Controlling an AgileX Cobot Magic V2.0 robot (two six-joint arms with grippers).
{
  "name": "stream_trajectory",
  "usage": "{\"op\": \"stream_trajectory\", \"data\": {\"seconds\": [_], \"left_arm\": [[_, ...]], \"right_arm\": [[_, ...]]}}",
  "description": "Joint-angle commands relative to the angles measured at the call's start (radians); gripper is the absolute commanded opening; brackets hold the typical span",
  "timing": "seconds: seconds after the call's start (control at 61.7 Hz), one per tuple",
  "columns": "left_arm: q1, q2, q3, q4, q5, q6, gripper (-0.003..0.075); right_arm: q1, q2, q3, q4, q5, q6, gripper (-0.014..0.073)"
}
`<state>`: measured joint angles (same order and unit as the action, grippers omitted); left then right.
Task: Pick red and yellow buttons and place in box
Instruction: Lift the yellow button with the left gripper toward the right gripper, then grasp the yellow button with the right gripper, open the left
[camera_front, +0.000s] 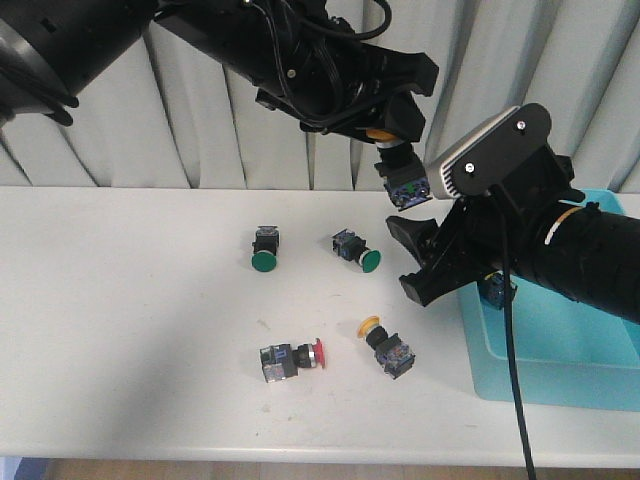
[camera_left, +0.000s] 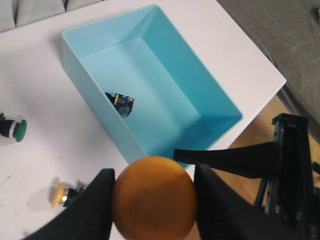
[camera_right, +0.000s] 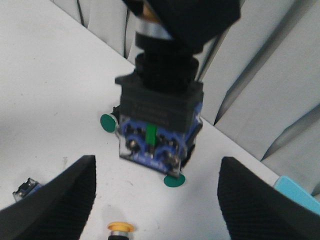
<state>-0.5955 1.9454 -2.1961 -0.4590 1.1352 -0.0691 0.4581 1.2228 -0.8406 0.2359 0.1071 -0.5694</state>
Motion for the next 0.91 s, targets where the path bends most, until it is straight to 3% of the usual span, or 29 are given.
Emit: {"op": "stream_trajectory", "data": {"seconds": [0.0, 0.292, 0.405, 0.648, 0.745, 0.891], "left_arm": [[-0.019, -0.056, -0.030, -0.056, -0.052, -0.010, 0.0004], [-0.053, -0.038, -0.030, -0.081, -0.068, -0.010, 0.0010], [-0.053, -0.035, -0.030, -0.081, -0.068, -0.010, 0.0013], [-0.053, -0.035, -0.030, -0.077, -0.071, -0.008, 0.0022], [-0.053, -0.035, -0.030, -0.060, -0.076, -0.003, 0.0031], [-0.055, -0.036, -0.030, -0.064, -0.079, 0.144, 0.0086]], "right_arm": [[0.001, -0.020, -0.029, 0.009, -0.090, -0.008, 0.0507], [0.001, -0.020, -0.029, 0.032, -0.117, -0.002, 0.0492], [0.001, -0.020, -0.029, 0.053, -0.117, -0.002, 0.0395], [0.001, -0.020, -0.029, 0.054, -0.113, -0.002, -0.0014], [0.001, -0.020, -0.029, 0.055, -0.107, -0.002, -0.0008], [0.001, -0.020, -0.029, 0.055, -0.107, -0.002, -0.0007]]}}
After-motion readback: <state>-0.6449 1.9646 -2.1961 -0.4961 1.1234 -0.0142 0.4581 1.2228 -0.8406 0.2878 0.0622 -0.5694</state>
